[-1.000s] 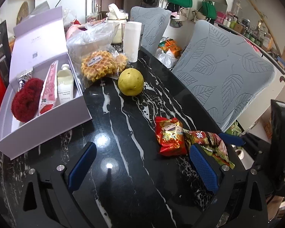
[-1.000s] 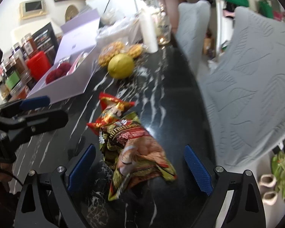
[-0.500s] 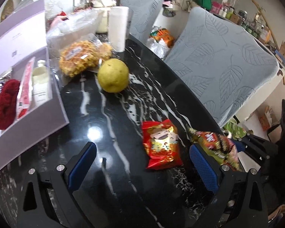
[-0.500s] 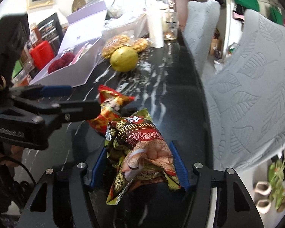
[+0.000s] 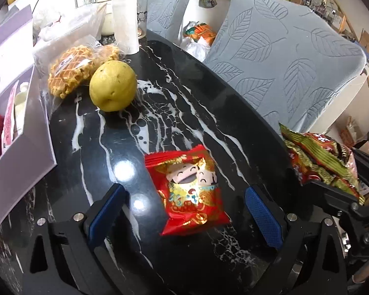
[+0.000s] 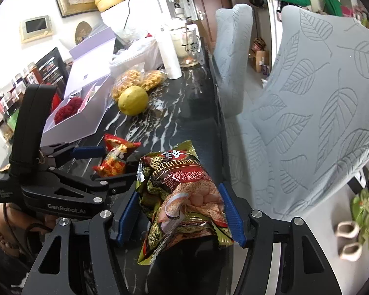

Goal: Organize soft objects
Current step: 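Grasp the small red snack packet with the left tool, then carry the red packet with the left tool while the right tool carries the chips bag toward the box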

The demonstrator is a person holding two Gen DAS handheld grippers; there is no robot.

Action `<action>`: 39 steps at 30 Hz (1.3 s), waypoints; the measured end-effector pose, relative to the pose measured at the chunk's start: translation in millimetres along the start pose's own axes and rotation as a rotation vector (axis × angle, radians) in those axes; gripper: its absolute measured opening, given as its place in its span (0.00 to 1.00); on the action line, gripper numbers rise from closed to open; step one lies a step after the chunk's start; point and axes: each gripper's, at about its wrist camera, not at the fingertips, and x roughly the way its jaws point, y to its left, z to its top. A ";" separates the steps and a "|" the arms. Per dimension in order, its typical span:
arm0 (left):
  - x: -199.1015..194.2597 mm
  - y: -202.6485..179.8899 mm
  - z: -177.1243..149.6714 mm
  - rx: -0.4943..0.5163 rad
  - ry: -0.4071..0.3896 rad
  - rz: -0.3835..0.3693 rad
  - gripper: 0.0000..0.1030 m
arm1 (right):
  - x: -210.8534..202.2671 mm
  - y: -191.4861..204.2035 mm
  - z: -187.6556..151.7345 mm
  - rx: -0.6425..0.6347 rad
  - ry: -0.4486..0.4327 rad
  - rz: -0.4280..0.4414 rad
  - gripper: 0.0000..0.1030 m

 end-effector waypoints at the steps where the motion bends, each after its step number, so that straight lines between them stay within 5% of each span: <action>1: 0.2 -0.3 0.6 -0.001 0.000 0.007 0.97 | 0.0 -1.5 -0.4 0.005 0.002 -0.001 0.61; 2: 0.2 -0.1 1.1 -0.005 -0.002 0.006 0.94 | 0.5 -2.8 -0.6 0.009 0.005 -0.002 0.61; 4: -2.5 -0.4 1.5 -0.008 -0.022 -0.001 0.56 | 1.1 -4.4 -1.3 0.015 0.007 -0.001 0.61; 8: -9.2 -6.5 2.9 0.015 -0.035 0.004 0.45 | 0.9 -5.6 -2.7 0.022 0.011 -0.003 0.61; 20: -28.4 -7.3 -3.6 0.009 -0.065 -0.061 0.42 | -0.1 2.1 -1.9 0.021 0.012 -0.022 0.61; 39: -94.9 41.9 -42.8 -0.078 -0.159 -0.006 0.42 | -6.9 74.7 -4.6 -0.060 -0.011 0.041 0.61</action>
